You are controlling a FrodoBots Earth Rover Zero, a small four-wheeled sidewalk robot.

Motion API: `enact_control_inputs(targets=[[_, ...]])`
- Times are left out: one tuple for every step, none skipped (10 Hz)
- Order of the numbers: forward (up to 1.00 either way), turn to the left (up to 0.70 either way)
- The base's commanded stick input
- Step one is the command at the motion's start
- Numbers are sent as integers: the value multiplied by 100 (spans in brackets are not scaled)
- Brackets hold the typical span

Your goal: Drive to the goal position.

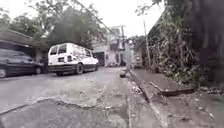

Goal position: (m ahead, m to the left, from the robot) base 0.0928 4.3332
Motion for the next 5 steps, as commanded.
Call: enact_control_inputs(targets=[[100, 27], [100, 27], [100, 27], [60, 34], [0, 45]])
